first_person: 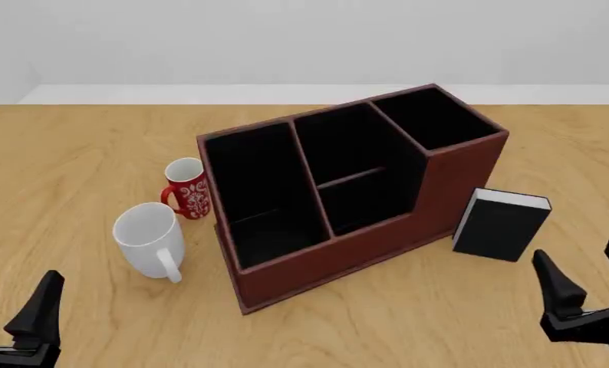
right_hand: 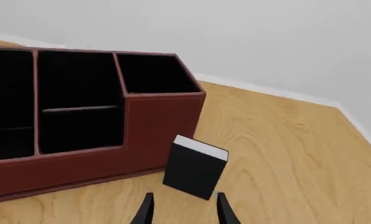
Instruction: Pick up the book and place it in the right compartment of the caddy.
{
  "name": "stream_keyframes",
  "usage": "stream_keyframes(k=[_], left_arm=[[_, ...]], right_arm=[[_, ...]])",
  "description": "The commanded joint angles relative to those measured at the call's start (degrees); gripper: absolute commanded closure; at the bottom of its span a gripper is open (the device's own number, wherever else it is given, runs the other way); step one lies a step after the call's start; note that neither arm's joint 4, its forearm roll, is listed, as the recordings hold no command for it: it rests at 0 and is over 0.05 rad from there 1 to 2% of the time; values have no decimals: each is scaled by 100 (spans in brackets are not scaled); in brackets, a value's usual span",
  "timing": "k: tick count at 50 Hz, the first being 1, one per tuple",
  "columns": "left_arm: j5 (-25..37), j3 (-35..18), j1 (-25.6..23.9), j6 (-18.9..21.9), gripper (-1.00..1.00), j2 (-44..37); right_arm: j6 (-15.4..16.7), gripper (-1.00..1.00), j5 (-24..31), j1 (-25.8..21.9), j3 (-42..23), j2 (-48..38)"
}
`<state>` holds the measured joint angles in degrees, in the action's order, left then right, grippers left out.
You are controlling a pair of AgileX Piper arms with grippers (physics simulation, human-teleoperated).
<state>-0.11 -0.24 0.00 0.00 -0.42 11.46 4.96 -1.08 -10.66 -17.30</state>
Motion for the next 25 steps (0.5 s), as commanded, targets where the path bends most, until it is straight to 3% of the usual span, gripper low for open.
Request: stream_keyframes(k=[1,5,7,13,14,19,21,22,25], left_arm=[[0,-1,0,0,-100,-1],[0,-1,0,0,-100,-1],[0,-1,0,0,-100,-1],[0,-1,0,0,-100,-1],[0,-1,0,0,-100,-1],[0,-1,0,0,-100,-1],[0,-1,0,0,-100,-1],[0,-1,0,0,-100,-1],[0,-1,0,0,-100,-1]], right_arm=[[799,-100,554,-79,-572,-718],[1288,-100,830,-65,-668,-824],[1331,-100,1053,-99,-825,-780],[1924,-100,1562,-50,-1334,-961],[1890,-100,1749,-196,-1454,-980],[2564,-100,2030,-41,-1721,-1194],[2571,-100,2254,-55,-2021,-1307],[2808,-100,2331,-28,-2080,-1369],[3063,-100,2462,16,-2237,-1533]])
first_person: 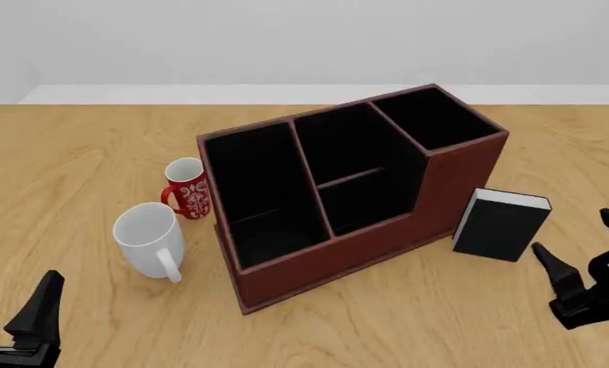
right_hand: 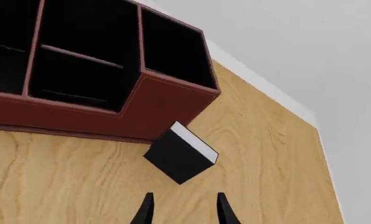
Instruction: Pick up the book and place it in the right compartment of the caddy.
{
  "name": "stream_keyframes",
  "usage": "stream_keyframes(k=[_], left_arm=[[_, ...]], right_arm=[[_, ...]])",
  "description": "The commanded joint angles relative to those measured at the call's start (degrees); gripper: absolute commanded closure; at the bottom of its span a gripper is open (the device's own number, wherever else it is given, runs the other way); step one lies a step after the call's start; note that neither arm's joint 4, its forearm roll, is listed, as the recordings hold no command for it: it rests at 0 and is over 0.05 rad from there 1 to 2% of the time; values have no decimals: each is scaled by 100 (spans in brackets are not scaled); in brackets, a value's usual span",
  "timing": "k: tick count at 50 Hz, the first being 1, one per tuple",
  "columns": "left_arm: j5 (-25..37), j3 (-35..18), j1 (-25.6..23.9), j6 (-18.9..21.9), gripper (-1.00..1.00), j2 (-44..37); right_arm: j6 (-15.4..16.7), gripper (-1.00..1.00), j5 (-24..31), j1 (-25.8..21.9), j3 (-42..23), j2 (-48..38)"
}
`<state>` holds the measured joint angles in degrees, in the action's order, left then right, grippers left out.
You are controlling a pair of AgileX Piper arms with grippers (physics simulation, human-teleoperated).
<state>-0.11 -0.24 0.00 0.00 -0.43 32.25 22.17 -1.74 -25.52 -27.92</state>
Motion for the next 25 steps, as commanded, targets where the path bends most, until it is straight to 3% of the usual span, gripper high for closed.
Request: stream_keyframes(k=[1,4,7,8,10,11,12,13,18,22,23,25], left_arm=[[0,0,0,0,-100,0],[0,0,0,0,-100,0],[0,0,0,0,-100,0],[0,0,0,0,-100,0],[0,0,0,0,-100,0],[0,0,0,0,-100,0],[0,0,0,0,-100,0],[0,0,0,0,-100,0],[0,0,0,0,-100,0],[0,0,0,0,-100,0],[0,0,0,0,-100,0],[0,0,0,0,-100,0]], right_arm=[[1050,-100,768,98,-821,-540],[1268,-100,928,47,-995,-704],[1241,-100,1291,-138,-1296,-793],[1459,-100,1340,-70,-1282,-840],[1418,-100,1643,-249,-1451,-904],[1588,-100,1725,-172,-1480,-984],[1479,-100,1962,-323,-1640,-1044],[1684,-100,1998,-268,-1575,-1044],[1706,-100,2648,-451,-1960,-1290],[1795,-100,2973,-445,-2275,-1449],[2076,-100,2997,-269,-2333,-1503],[2096,-100,3117,-232,-2538,-1613]])
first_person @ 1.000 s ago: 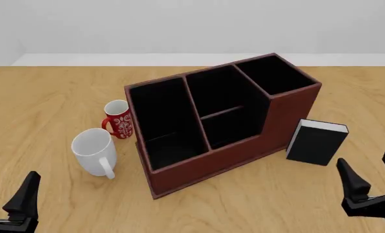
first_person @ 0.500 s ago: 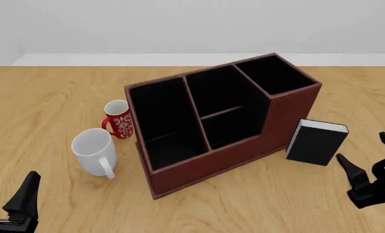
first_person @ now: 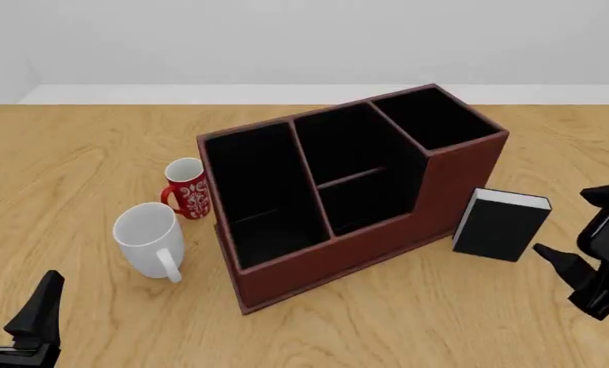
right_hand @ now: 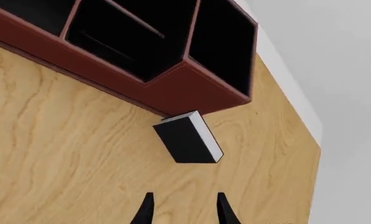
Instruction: Pick up the book and place it in the right compartment of the caddy.
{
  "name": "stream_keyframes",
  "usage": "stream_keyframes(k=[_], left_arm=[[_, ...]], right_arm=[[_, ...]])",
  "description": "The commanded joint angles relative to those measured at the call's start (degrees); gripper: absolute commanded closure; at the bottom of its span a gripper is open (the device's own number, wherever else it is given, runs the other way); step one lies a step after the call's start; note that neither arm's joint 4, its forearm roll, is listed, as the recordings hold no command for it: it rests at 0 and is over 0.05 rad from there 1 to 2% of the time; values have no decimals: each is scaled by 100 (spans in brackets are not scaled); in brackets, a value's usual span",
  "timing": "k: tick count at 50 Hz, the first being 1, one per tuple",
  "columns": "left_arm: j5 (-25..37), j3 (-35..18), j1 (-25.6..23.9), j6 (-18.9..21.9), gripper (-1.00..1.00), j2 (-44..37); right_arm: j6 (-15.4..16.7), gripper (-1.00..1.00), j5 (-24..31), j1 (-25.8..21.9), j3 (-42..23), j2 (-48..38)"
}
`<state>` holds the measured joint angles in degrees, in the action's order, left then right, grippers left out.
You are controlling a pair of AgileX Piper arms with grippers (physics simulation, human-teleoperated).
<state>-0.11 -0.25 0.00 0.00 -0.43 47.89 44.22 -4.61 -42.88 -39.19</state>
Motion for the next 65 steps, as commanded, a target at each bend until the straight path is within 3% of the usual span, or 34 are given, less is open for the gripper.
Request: stream_keyframes(k=[1,5,19,25,26,28,29,31,32,33,34,39,40,46,52,65], left_arm=[[0,0,0,0,-100,0],[0,0,0,0,-100,0],[0,0,0,0,-100,0],[0,0,0,0,-100,0],[0,0,0,0,-100,0],[0,0,0,0,-100,0],[0,0,0,0,-100,0],[0,0,0,0,-100,0],[0,0,0,0,-100,0],[0,0,0,0,-100,0],[0,0,0,0,-100,0],[0,0,0,0,-100,0],[0,0,0,0,-100,0],[0,0,0,0,-100,0],[0,0,0,0,-100,0],[0,0,0,0,-100,0]], right_arm=[[653,-100,943,145,-842,-526],[841,-100,1088,228,-916,-654],[1023,-100,1454,576,-1637,-1519],[1277,-100,1579,855,-2023,-1892],[1451,-100,1554,1004,-2079,-1980],[1400,-100,1673,995,-2280,-2122],[1647,-100,1600,1158,-2216,-2159],[1545,-100,1702,1146,-2418,-2332],[1757,-100,1646,1253,-2329,-2323],[1618,-100,1692,1221,-2560,-2467],[1747,-100,1710,1290,-2505,-2475],[1644,-100,2018,1272,-2809,-2687],[1799,-100,2026,1340,-2741,-2670],[1808,-100,2234,1470,-3276,-3054],[1937,-100,2199,1562,-3517,-3328],[1709,-100,1862,1343,-3496,-3754]])
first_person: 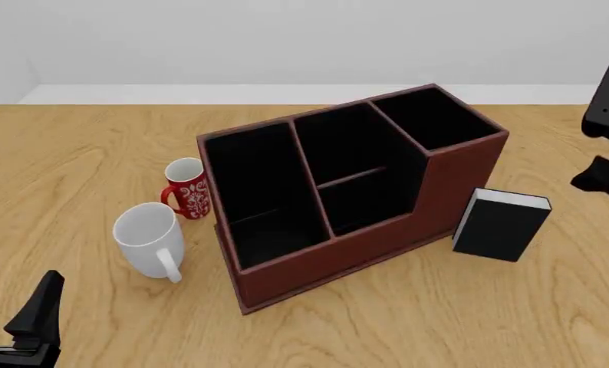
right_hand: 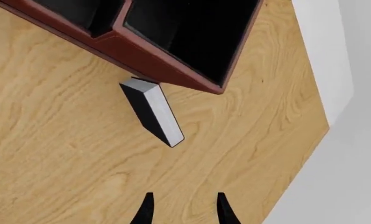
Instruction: Pick up the book and place it in the right compartment of the caddy.
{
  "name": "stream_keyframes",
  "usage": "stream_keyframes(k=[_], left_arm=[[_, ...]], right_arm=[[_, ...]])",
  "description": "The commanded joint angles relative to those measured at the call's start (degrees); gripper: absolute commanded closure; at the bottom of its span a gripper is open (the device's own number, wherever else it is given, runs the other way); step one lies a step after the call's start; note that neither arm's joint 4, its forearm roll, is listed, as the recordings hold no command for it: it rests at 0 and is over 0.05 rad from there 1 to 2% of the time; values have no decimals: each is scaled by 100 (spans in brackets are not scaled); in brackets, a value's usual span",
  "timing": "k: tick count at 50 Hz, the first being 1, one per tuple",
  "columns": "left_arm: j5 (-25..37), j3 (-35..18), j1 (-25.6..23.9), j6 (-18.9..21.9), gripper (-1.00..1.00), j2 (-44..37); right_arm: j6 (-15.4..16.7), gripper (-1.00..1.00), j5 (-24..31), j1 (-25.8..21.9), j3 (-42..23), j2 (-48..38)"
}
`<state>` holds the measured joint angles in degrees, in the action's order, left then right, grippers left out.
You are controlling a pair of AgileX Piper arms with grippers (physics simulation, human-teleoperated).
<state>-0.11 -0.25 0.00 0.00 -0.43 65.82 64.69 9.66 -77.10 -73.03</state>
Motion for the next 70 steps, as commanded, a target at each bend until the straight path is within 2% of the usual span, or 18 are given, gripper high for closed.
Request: stream_keyframes(k=[1,11,19,24,39,43,55,70], left_arm=[[0,0,0,0,-100,0],[0,0,0,0,-100,0],[0,0,0,0,-100,0],[0,0,0,0,-100,0],[0,0,0,0,-100,0],[0,0,0,0,-100,0],[0,0,0,0,-100,0],[0,0,0,0,-100,0]], right_arm=[[-79,-100,-204,-96,-48,-378],[-326,-100,-702,-340,365,-628],[-414,-100,-819,-399,361,-791],[-479,-100,-990,-445,616,-822],[-352,-100,-1193,-106,728,-1024],[-229,-100,-1268,49,731,-1167],[-226,-100,-1264,-40,502,-1403],[-431,-100,-1387,-226,583,-1566]])
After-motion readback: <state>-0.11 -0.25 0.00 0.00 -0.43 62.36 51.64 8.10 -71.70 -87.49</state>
